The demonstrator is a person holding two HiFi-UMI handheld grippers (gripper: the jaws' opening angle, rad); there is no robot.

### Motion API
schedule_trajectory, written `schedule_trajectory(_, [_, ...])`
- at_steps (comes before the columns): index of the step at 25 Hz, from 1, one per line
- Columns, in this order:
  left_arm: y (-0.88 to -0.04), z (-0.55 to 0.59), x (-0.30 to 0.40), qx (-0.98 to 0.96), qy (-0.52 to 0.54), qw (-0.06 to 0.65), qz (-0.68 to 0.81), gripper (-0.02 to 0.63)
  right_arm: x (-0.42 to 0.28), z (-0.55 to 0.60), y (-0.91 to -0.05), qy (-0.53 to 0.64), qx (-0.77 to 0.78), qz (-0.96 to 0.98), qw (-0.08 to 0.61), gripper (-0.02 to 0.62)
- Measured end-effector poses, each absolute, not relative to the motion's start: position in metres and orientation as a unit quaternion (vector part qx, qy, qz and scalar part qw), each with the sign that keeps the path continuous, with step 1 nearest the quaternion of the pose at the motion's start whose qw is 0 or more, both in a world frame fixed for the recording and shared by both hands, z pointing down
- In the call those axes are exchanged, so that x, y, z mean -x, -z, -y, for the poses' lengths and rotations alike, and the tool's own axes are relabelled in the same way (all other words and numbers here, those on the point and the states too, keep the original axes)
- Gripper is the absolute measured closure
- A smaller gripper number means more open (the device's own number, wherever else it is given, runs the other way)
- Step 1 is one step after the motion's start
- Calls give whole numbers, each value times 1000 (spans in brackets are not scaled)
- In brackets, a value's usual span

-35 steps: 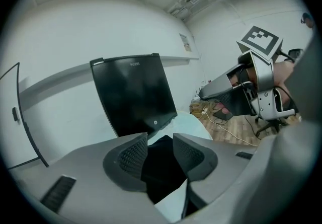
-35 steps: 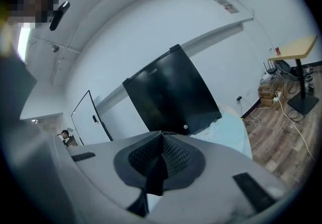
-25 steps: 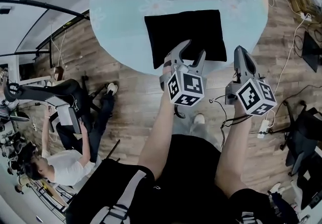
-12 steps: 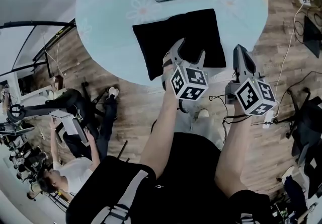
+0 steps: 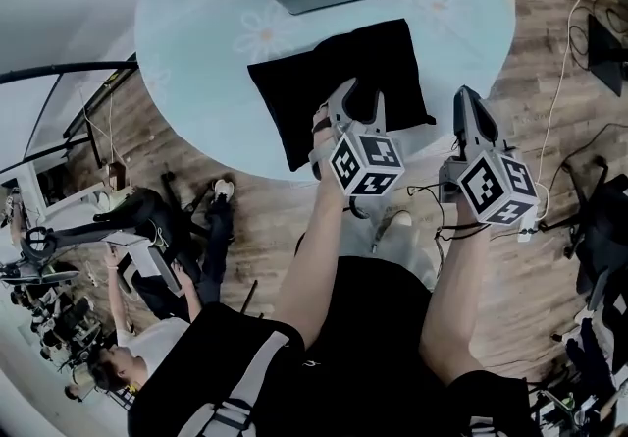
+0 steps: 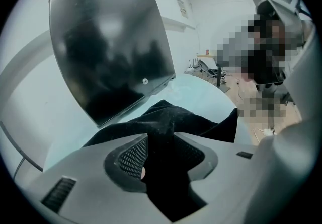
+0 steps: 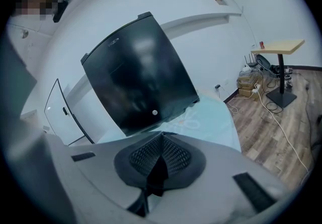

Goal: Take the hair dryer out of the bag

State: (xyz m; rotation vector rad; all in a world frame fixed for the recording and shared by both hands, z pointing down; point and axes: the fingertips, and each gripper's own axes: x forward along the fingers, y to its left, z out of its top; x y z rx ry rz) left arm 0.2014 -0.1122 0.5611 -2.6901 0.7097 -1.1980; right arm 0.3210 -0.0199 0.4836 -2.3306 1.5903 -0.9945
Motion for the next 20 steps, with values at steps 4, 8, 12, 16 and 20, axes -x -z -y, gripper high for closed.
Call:
schedule_trajectory(4, [-554, 105, -204, 893, 391, 46, -217, 462, -320, 26, -476, 324, 774, -538, 75, 589])
schedule_trajectory(8, [-542, 105, -203, 903, 365, 43, -223, 486, -312, 36, -473, 326, 766, -550, 67, 589])
schedule_trajectory(12, [-531, 122, -196, 905, 341, 29, -252, 574, -305, 48, -472, 328, 757, -563, 57, 589])
schedule_trajectory(16, [-525, 126, -190, 907, 330, 15, -260, 574, -301, 53, -472, 330, 751, -570, 44, 589])
schedule_trajectory(20, [-521, 135, -174, 903, 321, 1, -285, 574, -296, 61, -462, 319, 749, -579, 42, 589])
